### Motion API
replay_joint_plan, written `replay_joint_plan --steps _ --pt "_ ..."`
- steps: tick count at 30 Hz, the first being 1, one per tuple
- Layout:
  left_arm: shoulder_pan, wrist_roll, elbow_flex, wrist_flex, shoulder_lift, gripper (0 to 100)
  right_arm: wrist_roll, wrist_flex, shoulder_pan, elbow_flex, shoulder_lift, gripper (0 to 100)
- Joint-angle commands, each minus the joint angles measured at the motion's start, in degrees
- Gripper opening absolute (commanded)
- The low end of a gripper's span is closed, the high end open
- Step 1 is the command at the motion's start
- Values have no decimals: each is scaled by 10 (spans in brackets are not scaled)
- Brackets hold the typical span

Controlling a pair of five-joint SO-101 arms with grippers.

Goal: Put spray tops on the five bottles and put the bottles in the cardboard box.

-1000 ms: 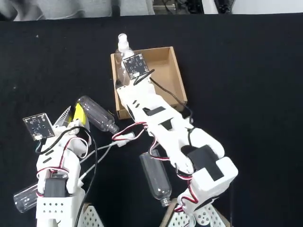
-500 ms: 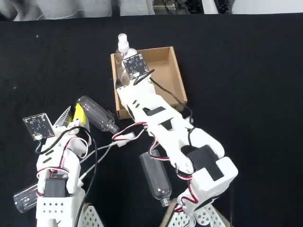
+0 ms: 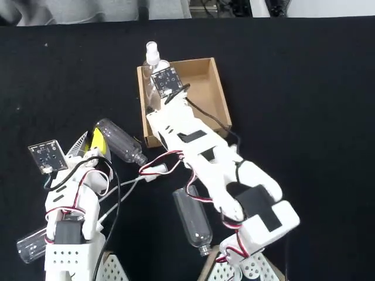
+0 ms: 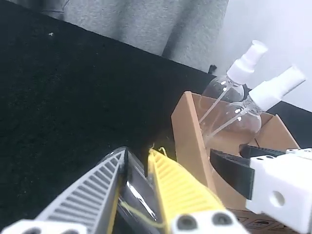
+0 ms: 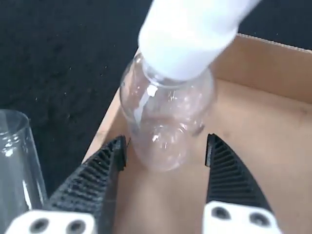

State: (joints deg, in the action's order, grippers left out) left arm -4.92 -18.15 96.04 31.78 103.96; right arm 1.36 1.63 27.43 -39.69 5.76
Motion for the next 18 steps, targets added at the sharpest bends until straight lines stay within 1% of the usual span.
replay_joint_plan --steps 1,3,18 --pt "-6 4 14 2 0 65 -3 35 -16 31 -63 217" --pt "-6 4 14 2 0 65 -3 47 -16 25 -77 217" --pt "-7 4 14 2 0 65 1 51 -18 -112 -275 212"
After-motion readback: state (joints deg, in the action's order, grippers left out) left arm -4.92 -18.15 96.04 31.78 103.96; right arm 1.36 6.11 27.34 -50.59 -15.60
